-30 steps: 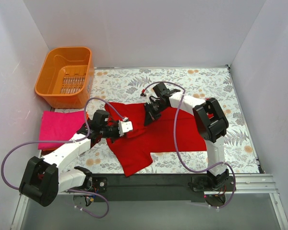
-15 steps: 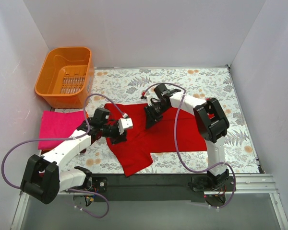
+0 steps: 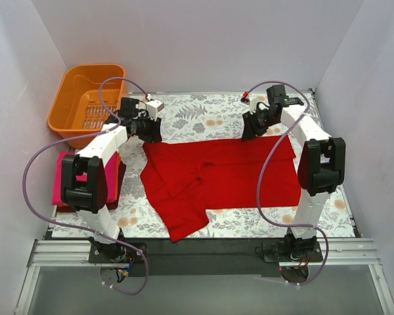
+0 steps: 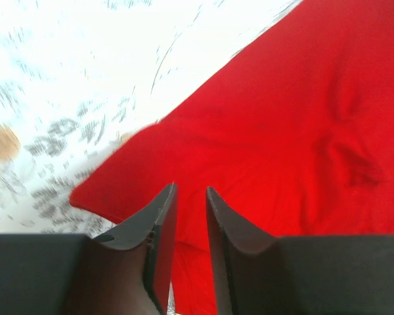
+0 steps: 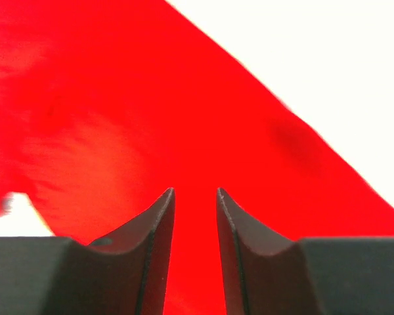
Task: Fold and stack the t-shirts
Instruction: Fold the tshirt
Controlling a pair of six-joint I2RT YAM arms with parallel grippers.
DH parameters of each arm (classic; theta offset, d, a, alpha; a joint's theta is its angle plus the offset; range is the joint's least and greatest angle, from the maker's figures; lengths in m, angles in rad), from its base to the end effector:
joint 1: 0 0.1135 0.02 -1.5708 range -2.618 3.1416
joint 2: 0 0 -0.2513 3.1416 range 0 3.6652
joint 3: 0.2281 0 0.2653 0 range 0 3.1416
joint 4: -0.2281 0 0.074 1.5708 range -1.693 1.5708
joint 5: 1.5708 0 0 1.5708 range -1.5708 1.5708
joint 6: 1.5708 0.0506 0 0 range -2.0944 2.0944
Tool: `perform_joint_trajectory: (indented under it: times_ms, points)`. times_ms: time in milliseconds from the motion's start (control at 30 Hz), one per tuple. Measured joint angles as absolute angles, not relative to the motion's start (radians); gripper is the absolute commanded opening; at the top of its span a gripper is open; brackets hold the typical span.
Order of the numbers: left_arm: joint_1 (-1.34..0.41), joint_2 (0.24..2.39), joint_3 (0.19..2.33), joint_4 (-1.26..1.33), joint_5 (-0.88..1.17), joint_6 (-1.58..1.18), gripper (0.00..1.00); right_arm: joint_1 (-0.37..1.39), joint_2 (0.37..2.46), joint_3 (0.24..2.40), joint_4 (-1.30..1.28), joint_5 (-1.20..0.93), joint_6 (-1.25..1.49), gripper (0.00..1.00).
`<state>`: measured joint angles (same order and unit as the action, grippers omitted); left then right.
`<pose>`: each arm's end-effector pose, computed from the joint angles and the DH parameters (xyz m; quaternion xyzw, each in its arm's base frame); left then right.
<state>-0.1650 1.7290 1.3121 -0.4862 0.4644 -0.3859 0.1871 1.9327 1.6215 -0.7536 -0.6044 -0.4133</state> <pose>0.3849 -0.0871 0.2182 -0.0264 0.9221 -0.2960 0.2477 0.4166 0.1081 0.2254 -0.3445 0.8609 0.2593 0.2700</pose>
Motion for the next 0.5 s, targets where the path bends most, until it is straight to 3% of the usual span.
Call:
perform_joint_trajectory:
  times_ms: [500]
  points:
    - [-0.166, 1.964, 1.333, -0.506, 0.1, -0.507, 0.15, -0.007, 2.072, 1.608, -0.715, -0.228, -0.591, 0.33]
